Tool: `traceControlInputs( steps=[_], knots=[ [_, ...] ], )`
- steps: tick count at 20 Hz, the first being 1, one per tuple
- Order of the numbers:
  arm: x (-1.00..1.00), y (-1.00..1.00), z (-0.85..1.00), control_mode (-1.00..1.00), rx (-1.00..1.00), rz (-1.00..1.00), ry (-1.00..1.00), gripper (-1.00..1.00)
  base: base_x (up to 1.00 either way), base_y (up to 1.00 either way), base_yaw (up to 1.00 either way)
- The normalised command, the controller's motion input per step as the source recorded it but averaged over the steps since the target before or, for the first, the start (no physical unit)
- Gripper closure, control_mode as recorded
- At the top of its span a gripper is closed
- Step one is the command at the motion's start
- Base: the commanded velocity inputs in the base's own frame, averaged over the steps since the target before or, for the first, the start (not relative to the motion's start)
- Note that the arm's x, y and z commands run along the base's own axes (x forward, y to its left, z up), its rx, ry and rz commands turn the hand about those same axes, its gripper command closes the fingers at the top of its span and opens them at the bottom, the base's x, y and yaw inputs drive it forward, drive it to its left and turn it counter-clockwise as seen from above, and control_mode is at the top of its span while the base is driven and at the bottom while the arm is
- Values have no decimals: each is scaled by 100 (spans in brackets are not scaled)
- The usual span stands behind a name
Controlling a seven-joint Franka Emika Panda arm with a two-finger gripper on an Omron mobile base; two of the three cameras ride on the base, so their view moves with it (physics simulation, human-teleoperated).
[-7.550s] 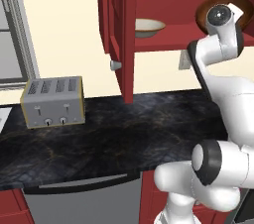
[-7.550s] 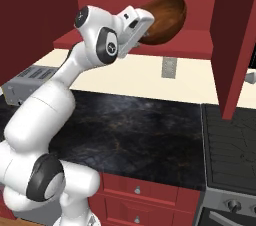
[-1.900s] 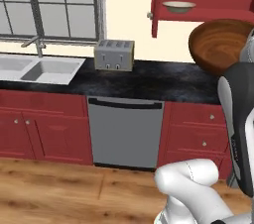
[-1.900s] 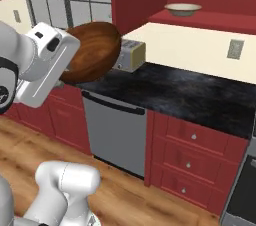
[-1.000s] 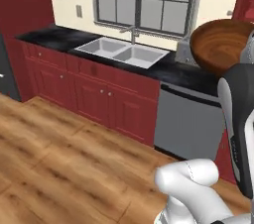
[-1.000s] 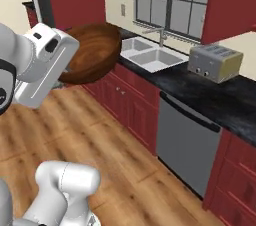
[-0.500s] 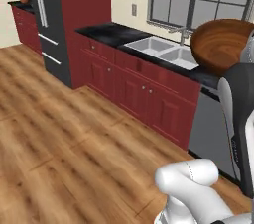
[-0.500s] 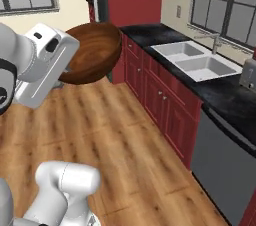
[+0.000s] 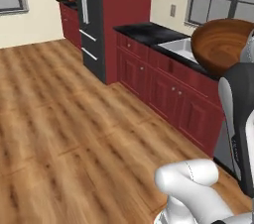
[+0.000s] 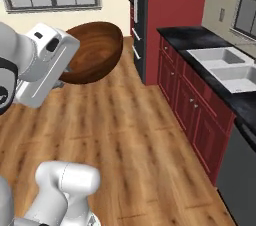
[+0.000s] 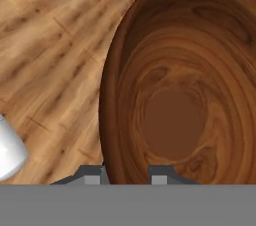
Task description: Move the bowls from the cabinet to the plates on the dining table.
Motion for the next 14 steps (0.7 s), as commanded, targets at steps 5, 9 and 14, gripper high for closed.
traceControlInputs(
  steps=[5,9,14],
  knots=[
    [0,0,0,100,0,0,0,100,23,22,34],
    [0,0,0,100,0,0,0,100,23,23,34],
    [0,0,0,100,0,0,0,100,22,22,34]
  ],
)
